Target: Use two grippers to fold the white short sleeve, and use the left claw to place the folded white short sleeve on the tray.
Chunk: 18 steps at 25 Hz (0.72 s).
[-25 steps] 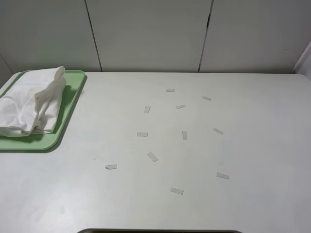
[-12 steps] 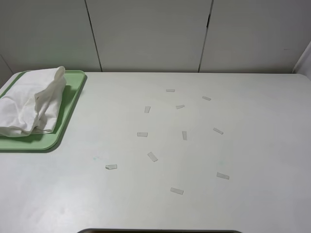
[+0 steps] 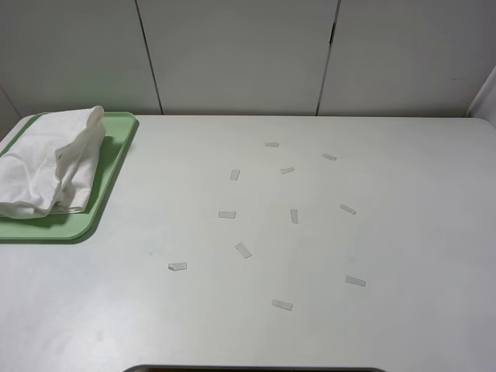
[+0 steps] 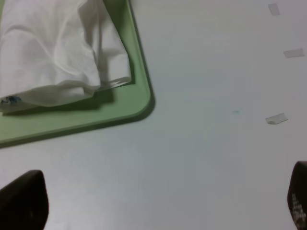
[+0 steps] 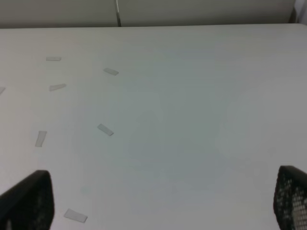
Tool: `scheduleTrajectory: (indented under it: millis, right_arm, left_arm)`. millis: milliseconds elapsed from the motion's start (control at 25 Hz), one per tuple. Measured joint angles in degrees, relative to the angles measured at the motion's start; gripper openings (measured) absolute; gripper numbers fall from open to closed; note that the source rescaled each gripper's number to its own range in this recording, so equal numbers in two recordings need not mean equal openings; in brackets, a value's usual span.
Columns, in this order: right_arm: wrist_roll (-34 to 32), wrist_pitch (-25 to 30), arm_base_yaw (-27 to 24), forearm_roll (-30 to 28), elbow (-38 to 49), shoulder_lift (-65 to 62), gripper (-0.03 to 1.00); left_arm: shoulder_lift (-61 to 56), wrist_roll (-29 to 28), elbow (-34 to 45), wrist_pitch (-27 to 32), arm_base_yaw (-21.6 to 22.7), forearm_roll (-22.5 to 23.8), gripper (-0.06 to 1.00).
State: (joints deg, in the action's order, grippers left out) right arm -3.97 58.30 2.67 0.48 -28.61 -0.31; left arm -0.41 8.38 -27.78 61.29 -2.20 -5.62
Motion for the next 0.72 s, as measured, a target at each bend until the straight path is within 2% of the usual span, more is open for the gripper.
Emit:
scheduleTrajectory:
  millis: [720]
  right_arm:
    - [0.0, 0.0, 0.0, 0.0, 0.0, 0.0, 1.0]
  left_arm:
    - [0.0, 0.0, 0.0, 0.0, 0.0, 0.0, 1.0]
